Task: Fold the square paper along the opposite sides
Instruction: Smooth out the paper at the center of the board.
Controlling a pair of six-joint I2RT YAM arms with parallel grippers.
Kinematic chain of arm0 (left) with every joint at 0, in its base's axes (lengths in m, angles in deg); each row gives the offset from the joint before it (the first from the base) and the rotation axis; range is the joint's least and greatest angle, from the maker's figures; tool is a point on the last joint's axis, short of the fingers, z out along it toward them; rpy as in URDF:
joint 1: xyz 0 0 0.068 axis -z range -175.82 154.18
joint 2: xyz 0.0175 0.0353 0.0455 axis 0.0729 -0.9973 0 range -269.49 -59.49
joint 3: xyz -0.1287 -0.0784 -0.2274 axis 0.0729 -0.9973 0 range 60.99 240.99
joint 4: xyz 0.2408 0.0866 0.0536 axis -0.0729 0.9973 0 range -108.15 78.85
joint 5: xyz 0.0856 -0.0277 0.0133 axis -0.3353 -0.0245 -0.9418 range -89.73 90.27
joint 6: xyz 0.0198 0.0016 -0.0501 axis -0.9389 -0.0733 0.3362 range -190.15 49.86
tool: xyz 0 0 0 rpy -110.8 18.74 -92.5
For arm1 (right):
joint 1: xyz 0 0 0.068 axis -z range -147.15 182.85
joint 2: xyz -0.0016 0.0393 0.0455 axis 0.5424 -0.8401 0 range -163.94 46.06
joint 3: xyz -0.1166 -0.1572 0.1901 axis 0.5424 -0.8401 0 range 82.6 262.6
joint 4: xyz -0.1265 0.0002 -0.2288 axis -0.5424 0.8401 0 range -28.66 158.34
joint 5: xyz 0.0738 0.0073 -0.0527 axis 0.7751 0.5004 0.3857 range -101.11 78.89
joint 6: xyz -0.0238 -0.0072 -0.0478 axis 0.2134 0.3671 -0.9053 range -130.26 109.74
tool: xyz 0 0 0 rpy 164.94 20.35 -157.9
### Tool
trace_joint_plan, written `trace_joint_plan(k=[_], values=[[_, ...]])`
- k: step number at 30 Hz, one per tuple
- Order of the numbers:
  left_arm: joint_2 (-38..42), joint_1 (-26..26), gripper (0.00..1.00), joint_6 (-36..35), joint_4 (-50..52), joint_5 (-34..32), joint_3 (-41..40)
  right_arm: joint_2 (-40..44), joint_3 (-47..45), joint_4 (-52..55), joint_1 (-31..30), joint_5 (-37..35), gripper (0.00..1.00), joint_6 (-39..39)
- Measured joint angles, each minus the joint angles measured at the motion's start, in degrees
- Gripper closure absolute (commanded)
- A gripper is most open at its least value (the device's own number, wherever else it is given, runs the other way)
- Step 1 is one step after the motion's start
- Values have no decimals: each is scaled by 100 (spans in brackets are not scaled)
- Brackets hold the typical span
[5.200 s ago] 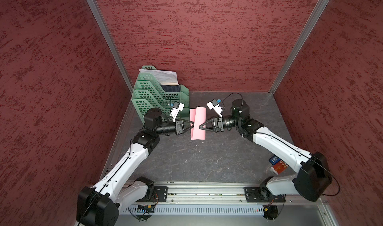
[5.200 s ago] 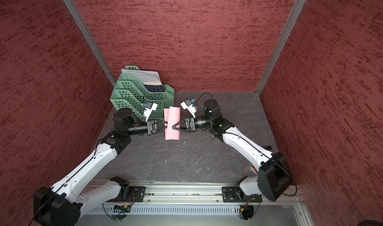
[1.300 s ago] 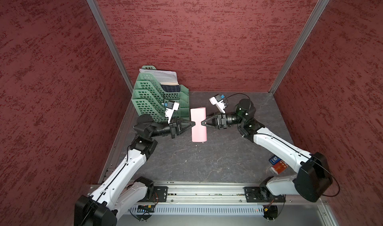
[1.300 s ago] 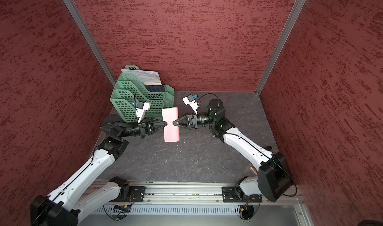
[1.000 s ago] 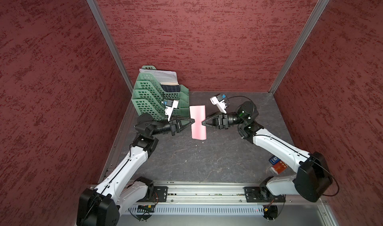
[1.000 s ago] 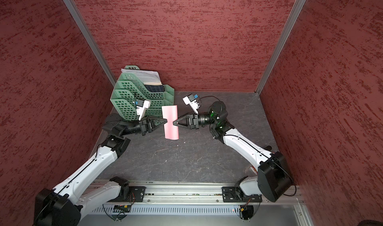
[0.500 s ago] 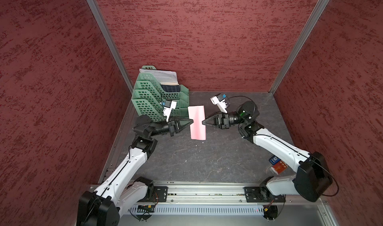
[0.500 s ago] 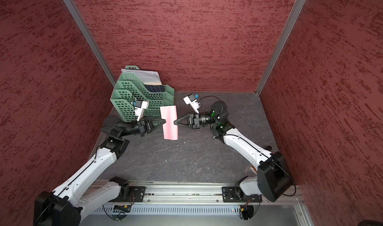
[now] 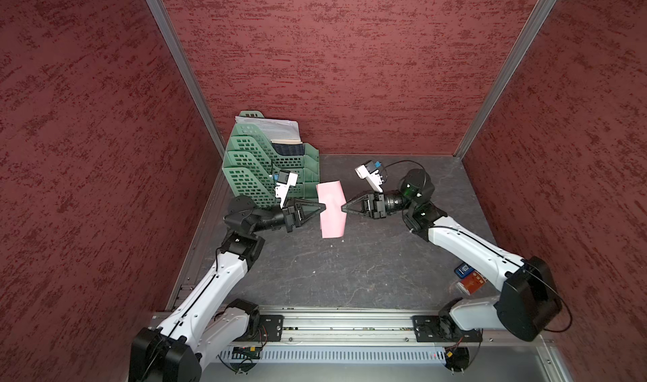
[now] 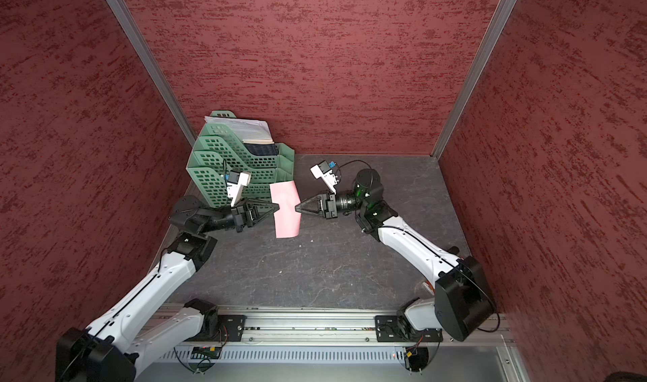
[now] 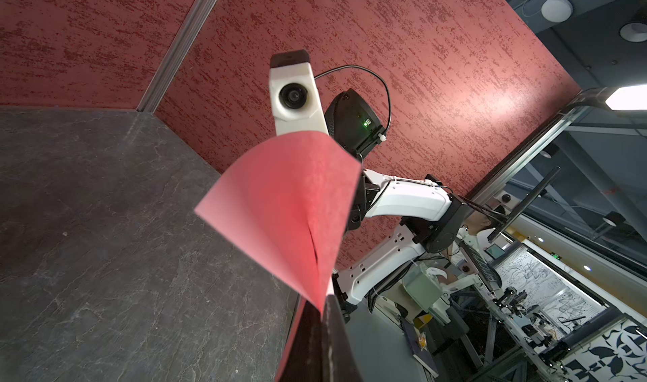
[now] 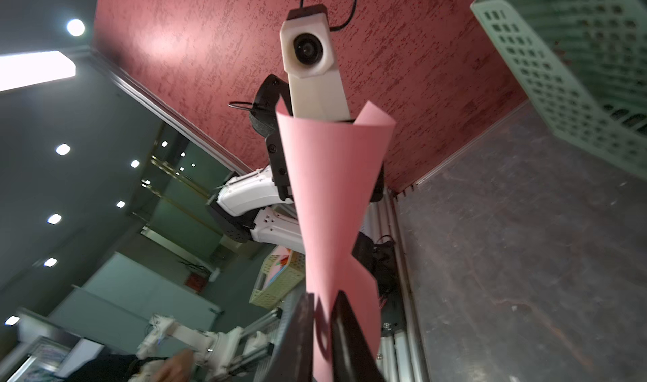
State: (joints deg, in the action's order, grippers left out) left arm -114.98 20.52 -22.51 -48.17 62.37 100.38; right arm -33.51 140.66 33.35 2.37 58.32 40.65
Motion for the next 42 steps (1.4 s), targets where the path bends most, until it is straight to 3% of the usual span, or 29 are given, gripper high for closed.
trace_joint_plan(k=[2, 5, 10, 14, 16, 29, 36, 40, 42], values=[[2, 0, 100, -7, 2, -2, -7, 7, 2, 0, 0, -2, 41, 13], [4, 0, 100, -11, 11, -22, -9, 9, 2, -107, 0, -11, 28, 118], [28, 0, 100, -15, 50, -87, -9, 9, -31, -448, -44, -55, 17, 343], [39, 2, 100, -55, 50, -138, -9, 7, -140, -632, -144, -120, 14, 417], [39, 2, 100, -57, 52, -175, -9, -4, -208, -743, -221, -155, 17, 463], [42, 0, 100, -103, 144, -245, -9, -144, -389, -1176, -323, -192, 75, 695], [42, -4, 100, -160, 214, -236, -9, -127, -389, -901, -323, -195, 98, 444], [42, -4, 100, -184, 219, -214, -9, -105, -387, -774, -317, -197, 99, 352], [42, -4, 100, -197, 219, -212, -9, -98, -387, -750, -317, -197, 91, 348]])
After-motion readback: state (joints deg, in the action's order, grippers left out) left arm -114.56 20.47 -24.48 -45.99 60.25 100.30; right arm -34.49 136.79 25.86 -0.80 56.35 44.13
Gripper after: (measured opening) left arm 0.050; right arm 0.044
